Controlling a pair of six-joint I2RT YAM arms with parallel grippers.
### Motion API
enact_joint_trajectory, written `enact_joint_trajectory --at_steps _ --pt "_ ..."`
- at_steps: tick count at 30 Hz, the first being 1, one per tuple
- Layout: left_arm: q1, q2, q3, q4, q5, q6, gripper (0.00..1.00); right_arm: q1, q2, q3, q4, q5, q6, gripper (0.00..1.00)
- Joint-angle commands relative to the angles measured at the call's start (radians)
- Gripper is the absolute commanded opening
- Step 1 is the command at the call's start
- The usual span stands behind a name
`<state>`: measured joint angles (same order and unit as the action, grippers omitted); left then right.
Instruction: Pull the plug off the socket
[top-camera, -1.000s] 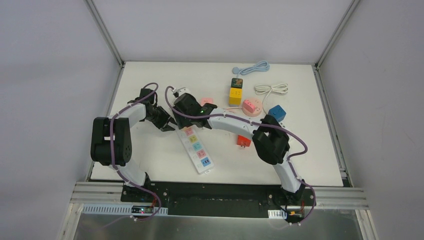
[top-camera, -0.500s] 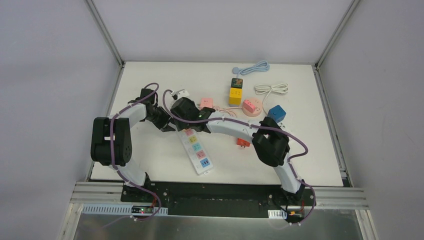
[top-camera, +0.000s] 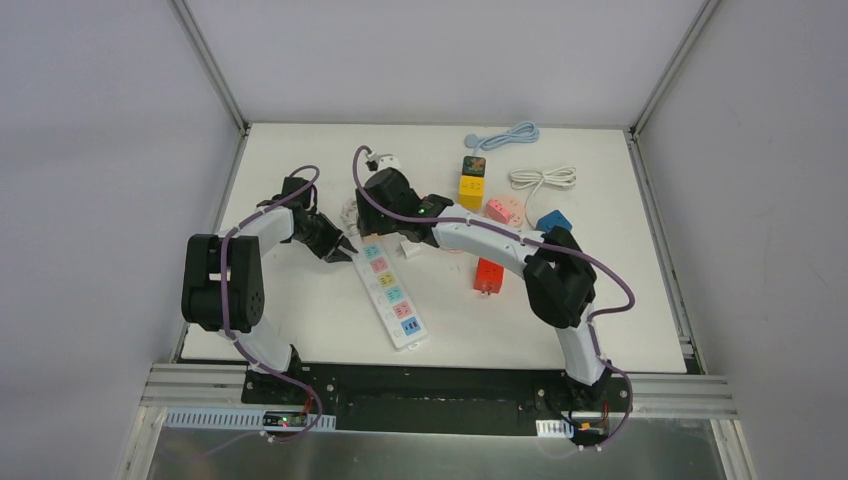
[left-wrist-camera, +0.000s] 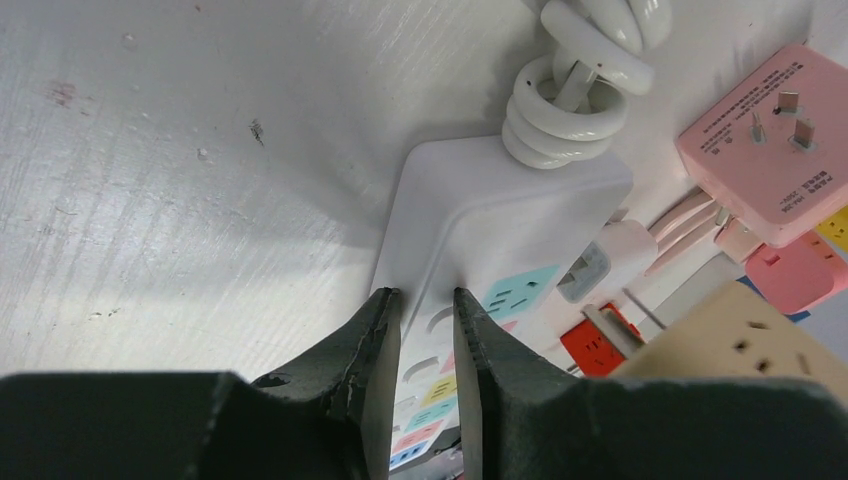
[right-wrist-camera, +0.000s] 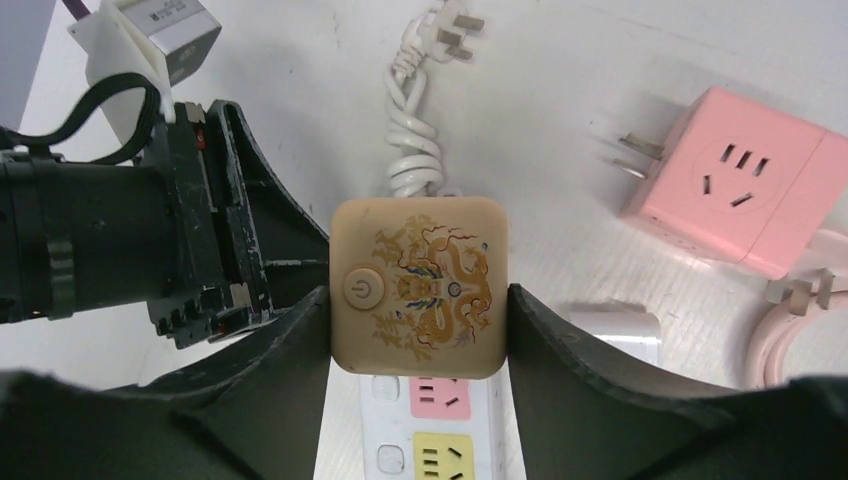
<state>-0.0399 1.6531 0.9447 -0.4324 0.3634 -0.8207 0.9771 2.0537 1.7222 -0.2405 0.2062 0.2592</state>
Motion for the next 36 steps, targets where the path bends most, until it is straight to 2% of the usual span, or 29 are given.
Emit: enact_joint_trajectory --at_steps 1,8,11,14,16,21,27,29,30,36 --pt "-0.011 0.016 -0.023 -0.092 -0.072 0.043 0.24 0.037 0.014 0.012 0.013 0.02 0.035 0.0" --pt "-0.012 -0.033 0.035 -0.117 -0.046 0.067 0.28 0.004 -0.096 0.07 -0.004 0.073 0.016 0.0" --pt "-0.011 -0.069 0.1 -0.168 -0.038 0.105 0.34 -0.013 -0.148 0.044 0.006 0.049 0.048 0.0" --pt "-0.011 -0.113 0.176 -0.235 -0.081 0.145 0.46 -0.018 -0.191 -0.023 0.053 -0.009 0.073 0.0" --pt "-0.009 -0.146 0.216 -0.284 -0.149 0.169 0.52 -0.019 -0.213 -0.088 0.099 -0.059 0.086 0.0" --pt "0.007 -0.276 0.243 -0.352 -0.426 0.21 0.65 -0.007 -0.228 -0.188 0.134 -0.136 0.103 0.0" --pt "0.026 -0.472 0.194 -0.341 -0.604 0.208 0.78 0.073 -0.175 -0.224 0.131 -0.136 0.103 0.0" --pt "0.027 -0.527 0.178 -0.344 -0.656 0.205 0.81 0.094 -0.143 -0.21 0.111 -0.391 -0.053 0.0" --pt "0.027 -0.548 0.175 -0.355 -0.682 0.2 0.82 0.1 -0.129 -0.197 0.102 -0.429 -0.064 0.03" --pt "0.031 -0.616 0.16 -0.405 -0.763 0.189 0.87 0.113 -0.032 -0.127 0.011 -0.528 -0.088 0.34"
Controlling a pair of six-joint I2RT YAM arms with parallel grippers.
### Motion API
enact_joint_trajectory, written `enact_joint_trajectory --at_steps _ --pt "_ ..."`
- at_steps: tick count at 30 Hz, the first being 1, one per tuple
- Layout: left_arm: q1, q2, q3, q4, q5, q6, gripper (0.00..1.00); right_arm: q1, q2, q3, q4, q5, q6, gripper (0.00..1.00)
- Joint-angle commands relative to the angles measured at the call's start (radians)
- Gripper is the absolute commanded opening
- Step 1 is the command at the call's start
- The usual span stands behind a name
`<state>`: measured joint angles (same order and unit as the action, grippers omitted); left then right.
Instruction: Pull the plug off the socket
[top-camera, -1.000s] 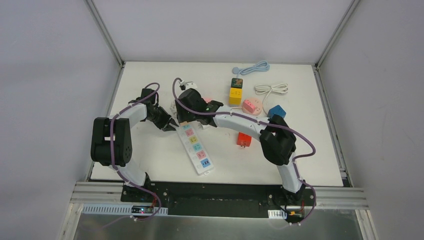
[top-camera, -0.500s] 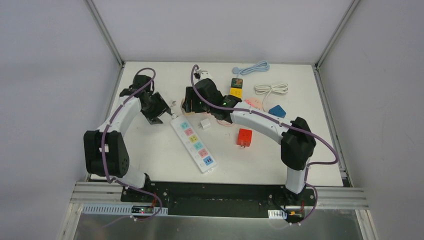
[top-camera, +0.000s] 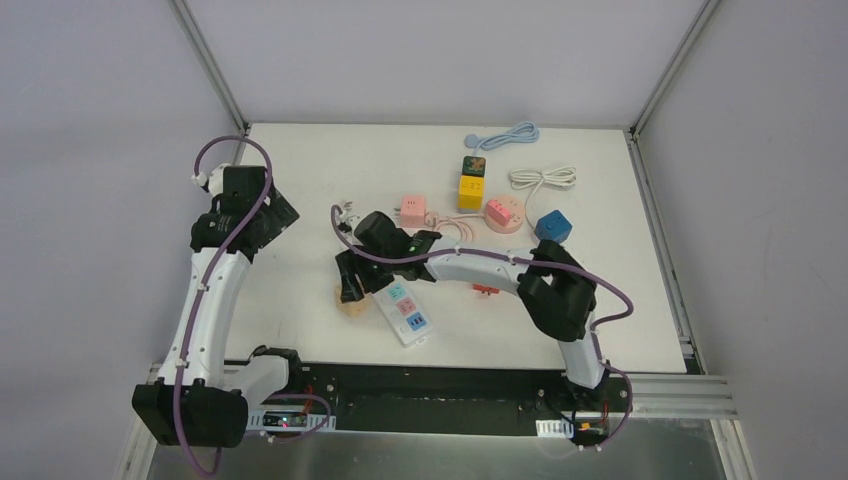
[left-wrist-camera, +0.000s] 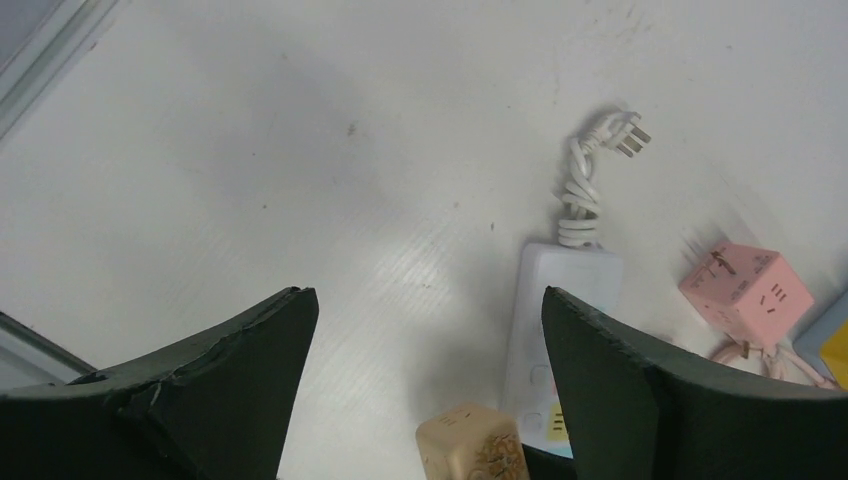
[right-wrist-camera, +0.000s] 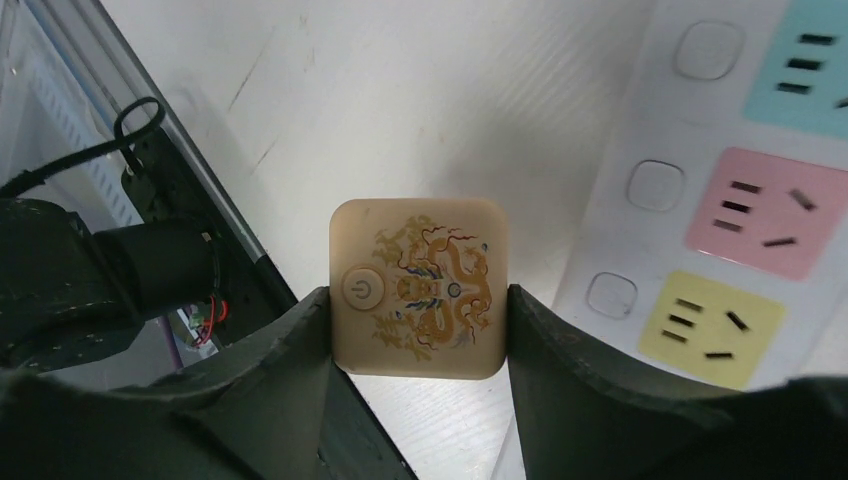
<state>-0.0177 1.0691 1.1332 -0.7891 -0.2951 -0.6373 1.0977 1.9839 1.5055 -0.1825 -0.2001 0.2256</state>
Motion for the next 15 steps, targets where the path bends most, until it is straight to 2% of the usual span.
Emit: enact_joint_trajectory --at_steps 1,5,7,10,12,15 --pt "0.009 -0.043 -0.037 -0.049 -0.11 0.005 0.88 -0.007 0.059 0.109 -0.075 -0.114 -0.048 0.37" --pt "0.009 -0.066 -0.052 -0.061 -0.134 0.013 0.9 -0.002 0.073 0.128 -0.105 -0.09 -0.035 0.57" --pt "0.009 -0.075 -0.056 -0.067 -0.139 0.013 0.91 0.001 0.064 0.129 -0.098 -0.059 -0.033 0.76" --pt "0.009 -0.09 -0.066 -0.064 -0.129 0.011 0.96 0.0 0.041 0.136 -0.086 -0.032 -0.034 0.94" --pt "0.009 -0.093 -0.067 -0.063 -0.115 0.015 0.99 0.0 0.023 0.141 -0.077 -0.03 -0.042 0.99" --pt "0.009 -0.093 -0.062 -0.059 -0.09 0.031 0.99 -0.001 -0.009 0.146 -0.064 -0.012 -0.045 1.0"
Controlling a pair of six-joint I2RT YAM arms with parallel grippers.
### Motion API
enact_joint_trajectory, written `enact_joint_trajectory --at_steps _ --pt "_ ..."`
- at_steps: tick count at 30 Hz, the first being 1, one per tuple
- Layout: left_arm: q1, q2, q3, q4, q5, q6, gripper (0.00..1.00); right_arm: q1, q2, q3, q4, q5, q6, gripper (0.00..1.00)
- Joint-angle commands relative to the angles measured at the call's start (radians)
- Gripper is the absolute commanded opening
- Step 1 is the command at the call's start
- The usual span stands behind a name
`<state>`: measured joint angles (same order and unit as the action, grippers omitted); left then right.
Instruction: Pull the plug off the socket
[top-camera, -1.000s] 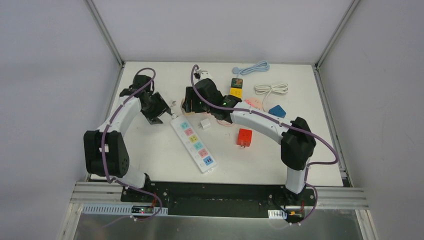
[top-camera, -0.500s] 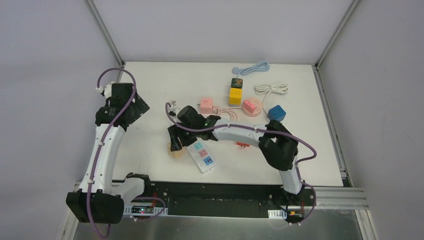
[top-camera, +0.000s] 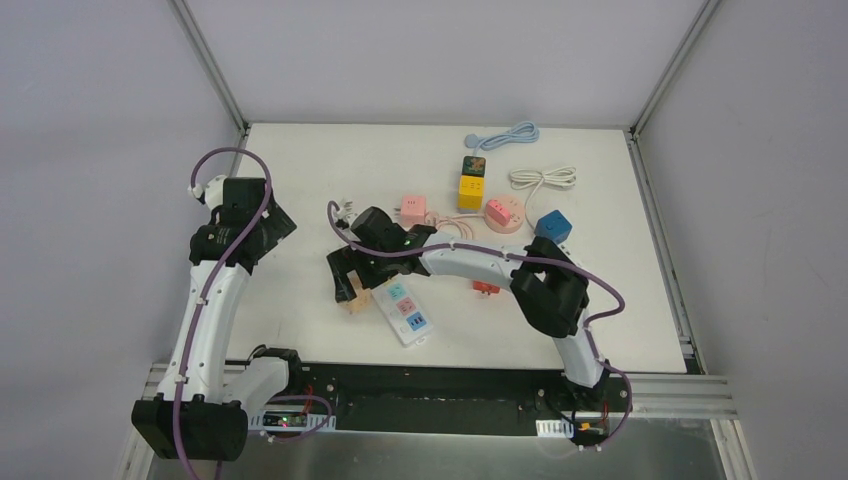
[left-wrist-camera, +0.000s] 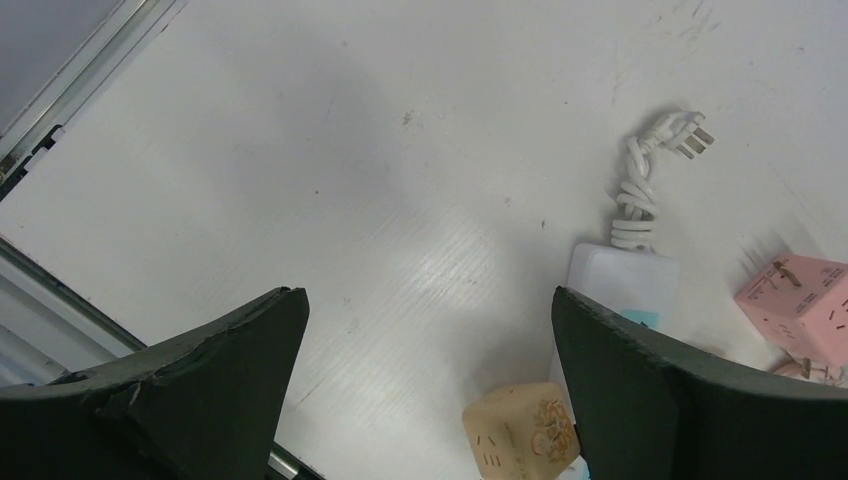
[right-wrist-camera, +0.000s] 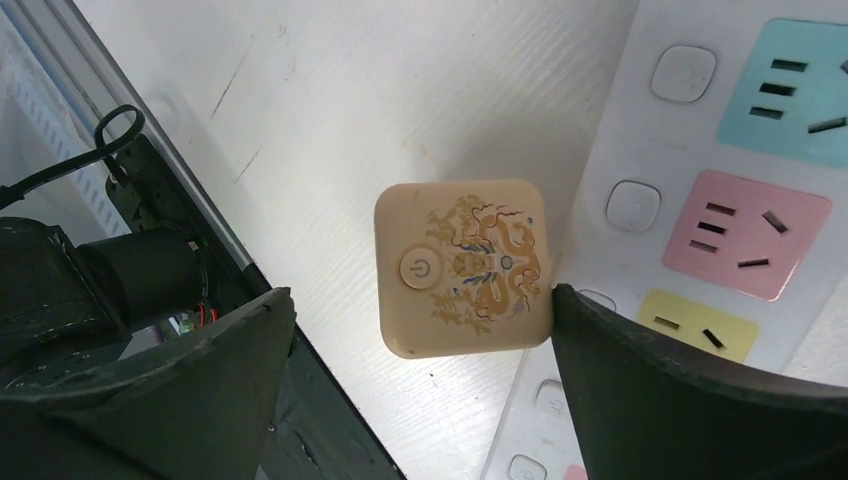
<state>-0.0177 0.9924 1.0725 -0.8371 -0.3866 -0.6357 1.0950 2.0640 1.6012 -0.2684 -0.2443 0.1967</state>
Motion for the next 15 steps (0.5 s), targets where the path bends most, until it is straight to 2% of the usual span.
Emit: enact_joint_trajectory --at_steps 1,6,10,12,15 --pt "0.009 -0.016 0.002 -0.01 0.004 0.033 0.99 0.002 -0.103 0.049 0.024 0.051 -0.017 1.0" --pt "0.009 -0.015 0.006 0.012 0.044 0.049 0.99 -0.012 -0.192 0.001 0.053 0.195 -0.013 1.0" --pt "0.009 -0.022 -0.01 0.058 0.131 0.066 0.99 -0.021 -0.287 -0.064 0.041 0.462 -0.007 0.99" --pt "0.009 -0.014 -0.015 0.098 0.261 0.111 0.98 -0.036 -0.337 -0.1 0.014 0.596 0.008 0.99" --pt "0.007 0.006 -0.027 0.181 0.545 0.168 0.95 -0.091 -0.406 -0.13 -0.09 0.753 0.062 0.97"
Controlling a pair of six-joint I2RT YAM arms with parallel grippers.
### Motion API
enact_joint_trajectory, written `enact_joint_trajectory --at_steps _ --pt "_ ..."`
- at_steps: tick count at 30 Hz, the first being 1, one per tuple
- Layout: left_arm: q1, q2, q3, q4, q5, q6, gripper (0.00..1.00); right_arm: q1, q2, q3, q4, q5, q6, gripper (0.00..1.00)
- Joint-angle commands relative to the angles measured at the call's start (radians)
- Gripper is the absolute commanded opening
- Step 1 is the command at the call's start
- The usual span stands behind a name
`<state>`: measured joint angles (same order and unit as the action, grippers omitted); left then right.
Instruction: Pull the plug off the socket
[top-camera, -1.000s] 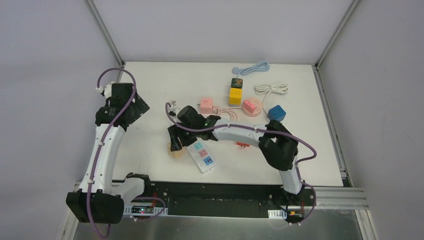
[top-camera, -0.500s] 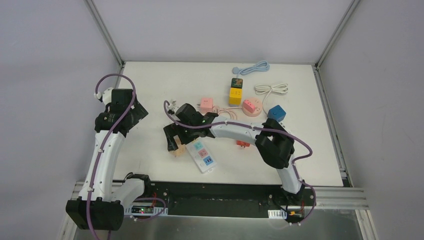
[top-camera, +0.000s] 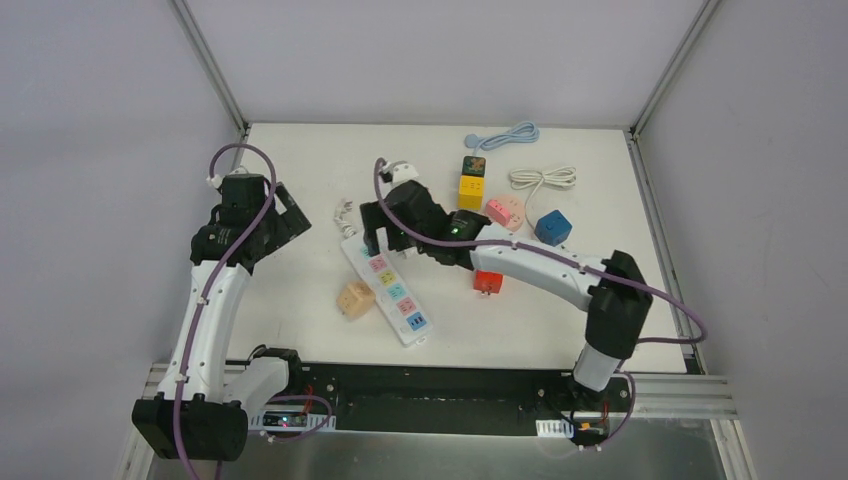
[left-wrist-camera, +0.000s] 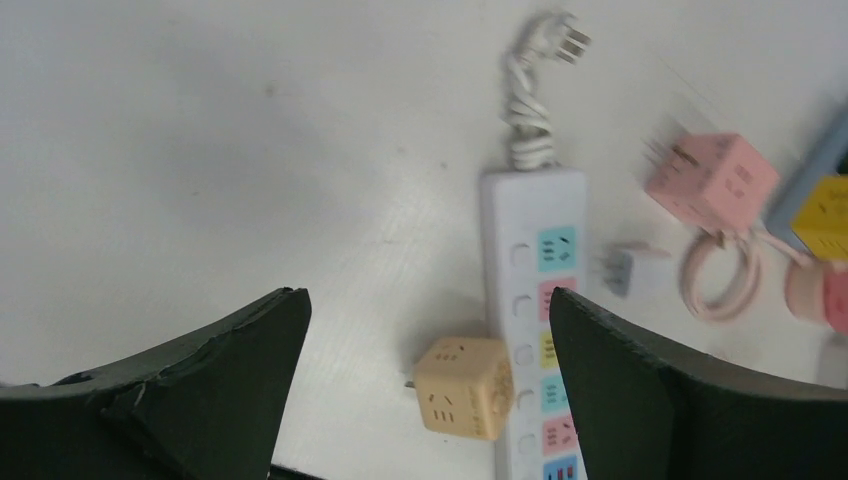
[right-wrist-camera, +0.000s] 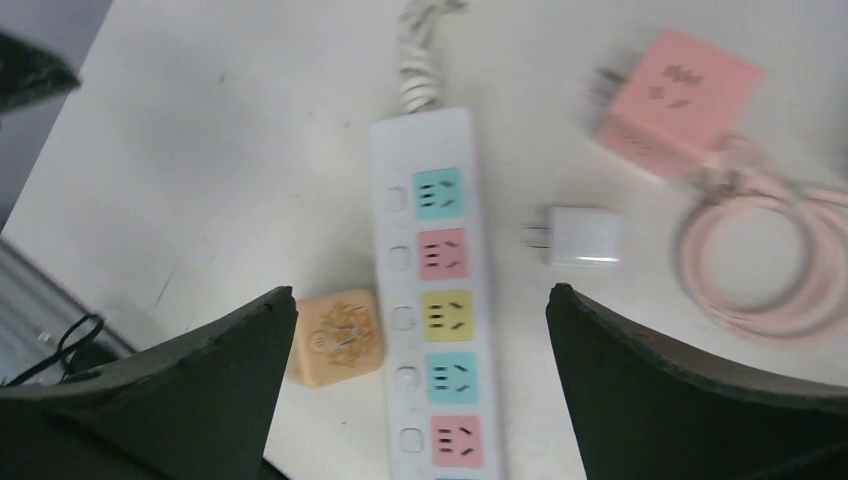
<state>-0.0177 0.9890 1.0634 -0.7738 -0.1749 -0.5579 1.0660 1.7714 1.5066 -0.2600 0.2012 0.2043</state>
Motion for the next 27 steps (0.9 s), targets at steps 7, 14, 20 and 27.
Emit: enact_joint_trajectory --at_steps 7,14,20,27 --pt "-0.056 0.069 -0.06 0.237 0.641 0.076 0.92 -0.263 -0.297 -0.185 -0.278 0.424 0.113 0.97" --pt "-0.187 0.167 -0.029 0.253 0.652 0.046 0.92 -0.548 -0.354 -0.258 -0.344 0.345 0.059 0.93" --pt "-0.246 0.285 0.042 0.339 0.638 -0.038 0.92 -0.846 -0.297 -0.253 -0.393 0.042 -0.075 0.98" --pt "-0.248 0.386 0.165 0.376 0.595 -0.079 0.91 -0.908 -0.162 -0.215 -0.392 -0.116 -0.304 0.98"
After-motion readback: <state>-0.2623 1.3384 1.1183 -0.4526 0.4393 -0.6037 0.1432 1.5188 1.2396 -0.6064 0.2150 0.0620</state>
